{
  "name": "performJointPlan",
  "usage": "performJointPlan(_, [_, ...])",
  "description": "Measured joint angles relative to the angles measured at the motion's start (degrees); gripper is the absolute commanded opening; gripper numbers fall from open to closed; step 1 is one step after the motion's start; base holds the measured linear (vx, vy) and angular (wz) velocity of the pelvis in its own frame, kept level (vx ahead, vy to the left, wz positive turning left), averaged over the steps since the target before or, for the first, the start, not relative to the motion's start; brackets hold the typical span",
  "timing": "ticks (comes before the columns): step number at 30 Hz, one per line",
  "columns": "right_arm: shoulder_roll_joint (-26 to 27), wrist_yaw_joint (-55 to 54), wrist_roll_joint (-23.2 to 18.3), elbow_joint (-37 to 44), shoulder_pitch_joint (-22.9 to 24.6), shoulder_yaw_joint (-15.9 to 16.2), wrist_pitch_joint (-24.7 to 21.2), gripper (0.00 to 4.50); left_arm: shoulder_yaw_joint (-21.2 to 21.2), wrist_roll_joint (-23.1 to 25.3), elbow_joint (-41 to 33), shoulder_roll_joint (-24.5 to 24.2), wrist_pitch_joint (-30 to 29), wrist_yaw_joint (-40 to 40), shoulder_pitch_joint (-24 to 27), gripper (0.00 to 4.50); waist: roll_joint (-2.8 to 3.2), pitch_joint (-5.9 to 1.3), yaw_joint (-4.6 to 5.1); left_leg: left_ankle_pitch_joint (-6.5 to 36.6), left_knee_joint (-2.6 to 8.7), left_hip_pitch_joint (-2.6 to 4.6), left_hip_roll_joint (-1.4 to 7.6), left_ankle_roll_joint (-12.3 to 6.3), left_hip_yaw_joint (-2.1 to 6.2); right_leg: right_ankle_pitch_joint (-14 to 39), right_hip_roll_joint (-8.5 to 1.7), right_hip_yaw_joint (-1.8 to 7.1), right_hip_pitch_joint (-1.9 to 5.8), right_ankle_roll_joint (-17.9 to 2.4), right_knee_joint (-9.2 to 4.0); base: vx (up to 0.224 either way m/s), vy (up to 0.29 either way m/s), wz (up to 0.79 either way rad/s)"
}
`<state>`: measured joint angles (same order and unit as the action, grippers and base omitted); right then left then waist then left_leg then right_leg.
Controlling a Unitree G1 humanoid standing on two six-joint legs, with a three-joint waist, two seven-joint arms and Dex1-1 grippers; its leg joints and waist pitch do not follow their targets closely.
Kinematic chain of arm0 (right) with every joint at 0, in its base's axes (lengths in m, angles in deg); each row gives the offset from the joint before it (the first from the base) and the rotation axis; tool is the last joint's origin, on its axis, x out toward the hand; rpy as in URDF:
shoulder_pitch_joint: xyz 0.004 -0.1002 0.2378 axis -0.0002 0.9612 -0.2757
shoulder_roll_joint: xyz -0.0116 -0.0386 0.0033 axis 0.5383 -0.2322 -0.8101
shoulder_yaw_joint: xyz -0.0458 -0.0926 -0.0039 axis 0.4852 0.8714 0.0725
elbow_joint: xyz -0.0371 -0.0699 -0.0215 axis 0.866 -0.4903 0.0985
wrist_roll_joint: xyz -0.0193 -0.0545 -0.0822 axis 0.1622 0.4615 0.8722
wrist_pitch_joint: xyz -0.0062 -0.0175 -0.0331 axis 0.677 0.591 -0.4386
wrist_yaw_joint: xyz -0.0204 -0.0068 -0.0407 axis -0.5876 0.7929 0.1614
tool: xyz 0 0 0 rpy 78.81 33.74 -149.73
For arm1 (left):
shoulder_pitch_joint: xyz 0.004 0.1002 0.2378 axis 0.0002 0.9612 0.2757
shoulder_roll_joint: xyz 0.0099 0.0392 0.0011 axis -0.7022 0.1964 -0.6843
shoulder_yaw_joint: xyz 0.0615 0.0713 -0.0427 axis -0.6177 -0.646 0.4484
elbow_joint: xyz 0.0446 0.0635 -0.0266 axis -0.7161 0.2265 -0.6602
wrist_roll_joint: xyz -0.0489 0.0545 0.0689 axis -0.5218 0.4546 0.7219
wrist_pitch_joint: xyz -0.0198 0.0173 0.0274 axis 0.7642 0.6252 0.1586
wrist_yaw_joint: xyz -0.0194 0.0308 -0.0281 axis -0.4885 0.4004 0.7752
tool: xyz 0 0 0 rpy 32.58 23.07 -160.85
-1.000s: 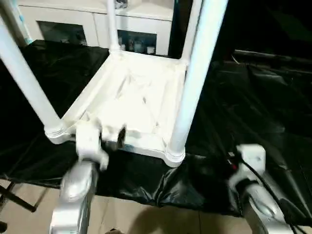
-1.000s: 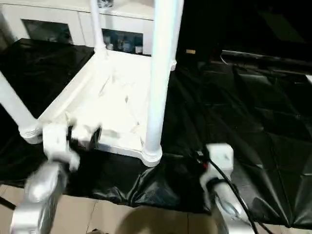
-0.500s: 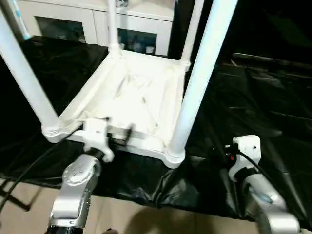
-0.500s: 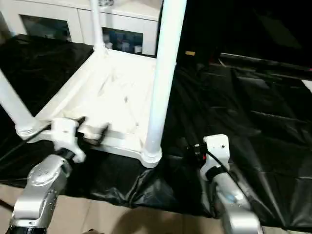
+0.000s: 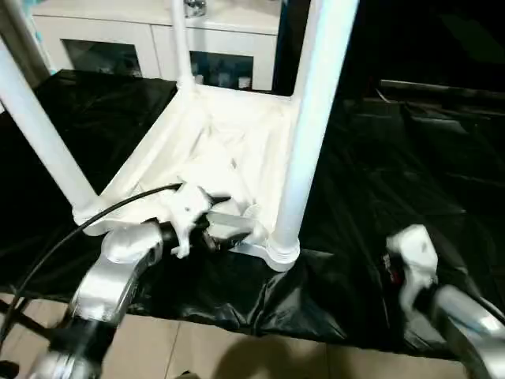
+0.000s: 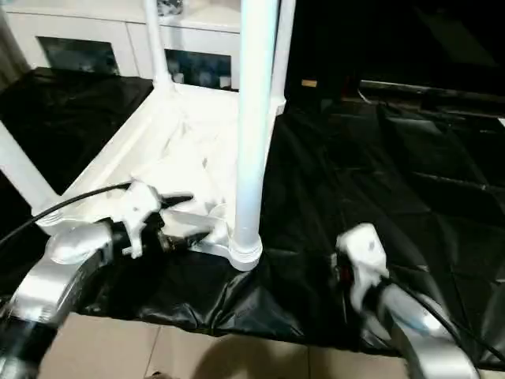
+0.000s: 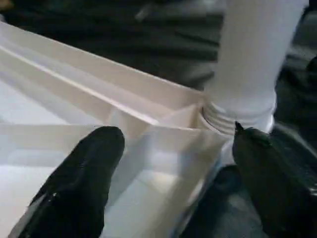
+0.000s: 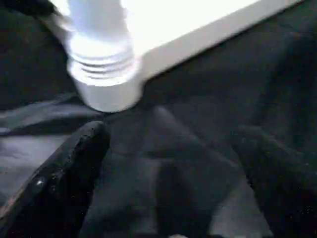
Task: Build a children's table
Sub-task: Rotate table base
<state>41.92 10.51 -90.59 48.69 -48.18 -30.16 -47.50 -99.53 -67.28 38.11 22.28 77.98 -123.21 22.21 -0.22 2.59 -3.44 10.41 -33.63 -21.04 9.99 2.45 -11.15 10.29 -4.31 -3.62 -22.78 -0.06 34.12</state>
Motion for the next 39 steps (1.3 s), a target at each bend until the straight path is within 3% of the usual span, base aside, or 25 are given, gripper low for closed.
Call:
performJointPlan(5, [-3.36, 3.17, -1.88, 3.15, 0.6, 0.77, -3.34, 4.5, -3.04, 1.65, 6.95, -0.12, 1.45, -4.62, -4.7, 3.32, 0.97, -0.1, 0.05, 0.0, -0.1, 0.05, 0.0, -0.01, 0.01, -0.01, 0.0, -0.01, 0.08, -0.01, 0.01, 0.0, 0.0, 0.0])
performJointPlan(8, [-4.72, 4.41, -1.99, 4.44, 1.03, 1.27, -4.26, 4.5, -4.44, 3.19, 10.22, 0.12, 2.05, -5.66, -6.31, 3.29, 1.39, -0.26, 0.06, 0.0, -0.09, 0.04, 0.01, -0.01, 0.03, -0.01, 0.0, -0.02, 0.1, -0.01, 0.02, 0.0, 0.0, 0.0])
performJointPlan(24, [-8.23, 8.41, -5.08, 6.73, 0.19, 2.59, -9.06, 4.5, -6.01, 5.45, 21.17, 1.28, 4.0, -9.18, -10.95, 2.03, 1.5, -0.24, -0.01, -0.01, -0.13, 0.01, 0.01, -0.02, 0.05, -0.01, -0.02, -0.05, 0.1, -0.02, 0.02, 0.0, 0.0, 0.0])
performJointPlan(39, [-9.1, 8.86, -4.48, 6.35, -1.76, 5.15, -9.84, 4.5, -7.5, 7.75, 22.75, 1.73, 2.63, -10.26, -12.98, 0.98, 1.51, -0.24, 0.02, 0.02, -0.13, 0.01, 0.01, -0.06, 0.03, -0.03, -0.04, -0.05, 0.1, -0.05, 0.01, 0.0, 0.0, 0.0])
